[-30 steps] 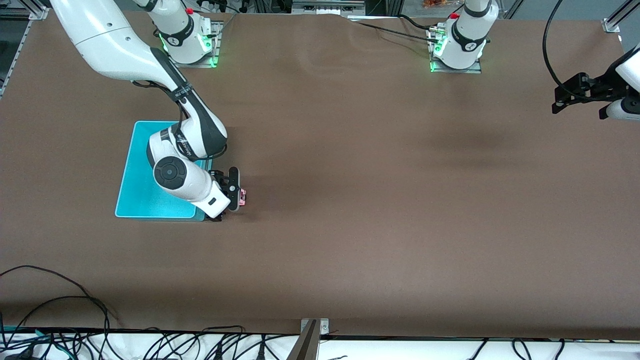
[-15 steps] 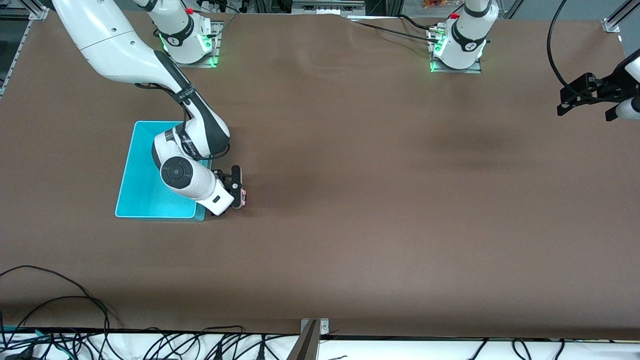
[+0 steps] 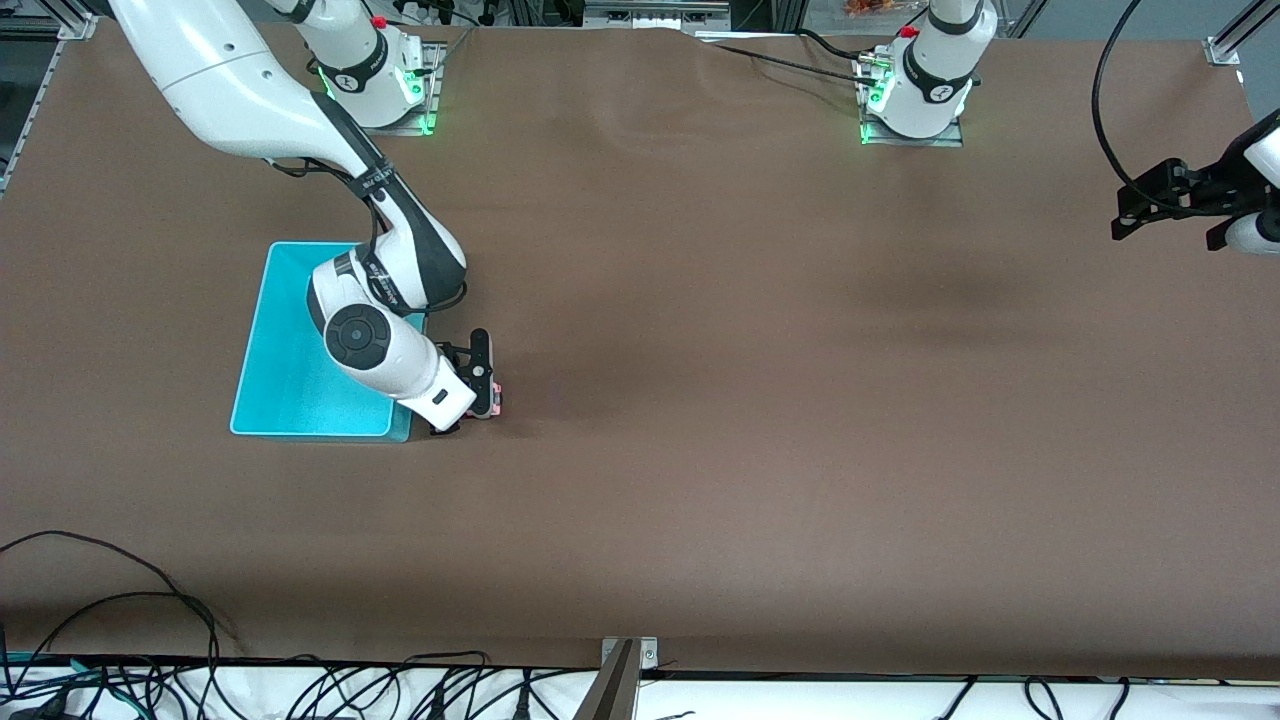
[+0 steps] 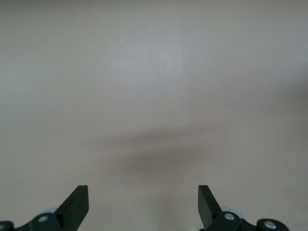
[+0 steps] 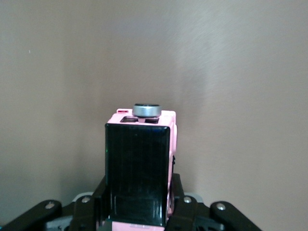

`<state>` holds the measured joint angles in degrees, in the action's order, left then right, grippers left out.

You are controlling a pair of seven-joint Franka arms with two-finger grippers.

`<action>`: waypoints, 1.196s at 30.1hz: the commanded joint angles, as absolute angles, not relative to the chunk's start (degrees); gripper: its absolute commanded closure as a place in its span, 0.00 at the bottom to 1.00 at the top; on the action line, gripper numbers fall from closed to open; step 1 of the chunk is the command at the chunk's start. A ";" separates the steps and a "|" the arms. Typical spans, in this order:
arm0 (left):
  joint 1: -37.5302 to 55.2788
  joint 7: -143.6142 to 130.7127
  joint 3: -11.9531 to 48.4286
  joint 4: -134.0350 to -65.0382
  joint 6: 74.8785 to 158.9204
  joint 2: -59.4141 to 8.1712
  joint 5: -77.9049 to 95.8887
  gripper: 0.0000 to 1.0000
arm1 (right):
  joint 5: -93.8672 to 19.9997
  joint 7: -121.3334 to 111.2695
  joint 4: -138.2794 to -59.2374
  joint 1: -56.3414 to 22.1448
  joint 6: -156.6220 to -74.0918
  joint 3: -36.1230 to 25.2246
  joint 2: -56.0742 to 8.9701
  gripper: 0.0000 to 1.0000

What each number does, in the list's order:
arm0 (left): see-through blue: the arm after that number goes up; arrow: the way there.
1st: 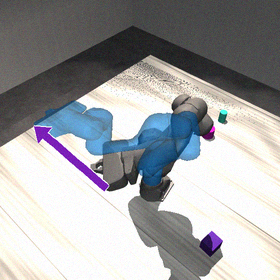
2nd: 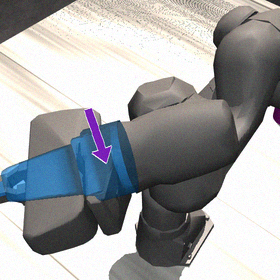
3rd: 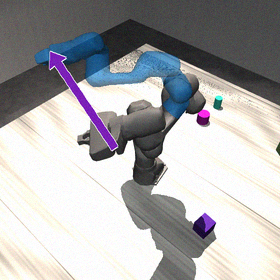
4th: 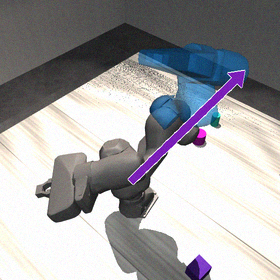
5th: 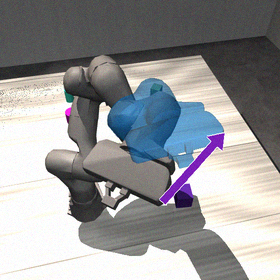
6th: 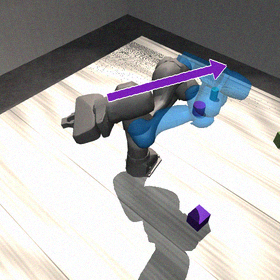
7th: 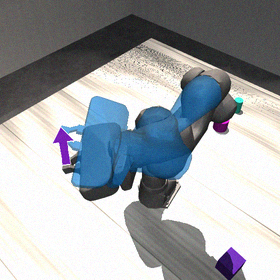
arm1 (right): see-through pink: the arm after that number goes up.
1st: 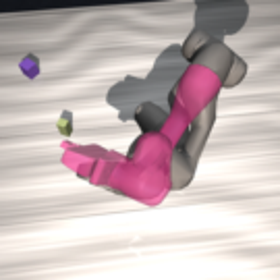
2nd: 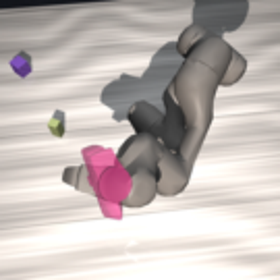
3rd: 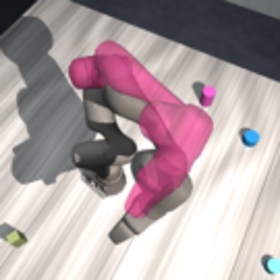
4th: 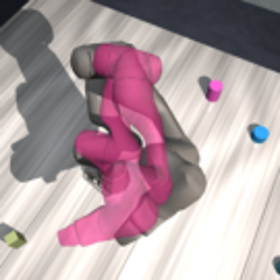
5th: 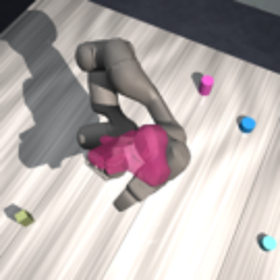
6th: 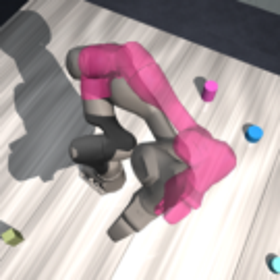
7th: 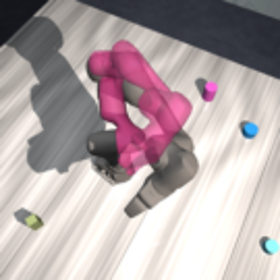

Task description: Wind and store pink jeep toy

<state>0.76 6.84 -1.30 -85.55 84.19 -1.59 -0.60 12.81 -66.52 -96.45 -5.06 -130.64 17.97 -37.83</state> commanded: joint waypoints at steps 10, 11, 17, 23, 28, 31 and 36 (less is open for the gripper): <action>0.35 6.15 -1.05 -83.50 83.23 -2.55 0.79 0.00 | 6.95 -63.81 -84.56 -4.48 -107.86 19.25 -31.03 0.73; 0.35 6.24 -1.05 -83.50 83.23 -2.55 0.79 0.00 | 6.51 -63.81 -84.03 -4.40 -106.36 19.16 -30.33 0.73; 0.44 6.15 -1.05 -83.50 83.23 -2.55 0.79 0.00 | 6.15 -65.12 -83.50 -1.41 -97.14 18.54 -24.97 0.73; 0.44 6.15 -1.05 -83.50 83.23 -2.55 0.79 0.00 | 6.07 -73.96 -84.98 1.49 -89.93 16.02 -20.05 0.73; 0.44 6.15 -1.05 -83.50 83.23 -2.55 0.79 0.00 | 5.54 -79.53 -87.10 2.55 -89.82 14.33 -19.16 0.73; 0.44 6.24 -1.05 -83.50 83.23 -2.55 0.79 0.00 | 5.19 -82.96 -90.08 3.60 -90.52 13.63 -18.28 0.73; 0.44 6.42 -1.05 -83.50 83.23 -2.55 0.79 0.00 | 4.13 -86.83 -97.89 6.50 -94.56 13.18 -16.35 0.73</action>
<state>0.76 6.82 -1.25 -85.49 84.19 -1.62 -0.41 6.27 -82.09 -88.36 3.81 -90.42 13.40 -20.26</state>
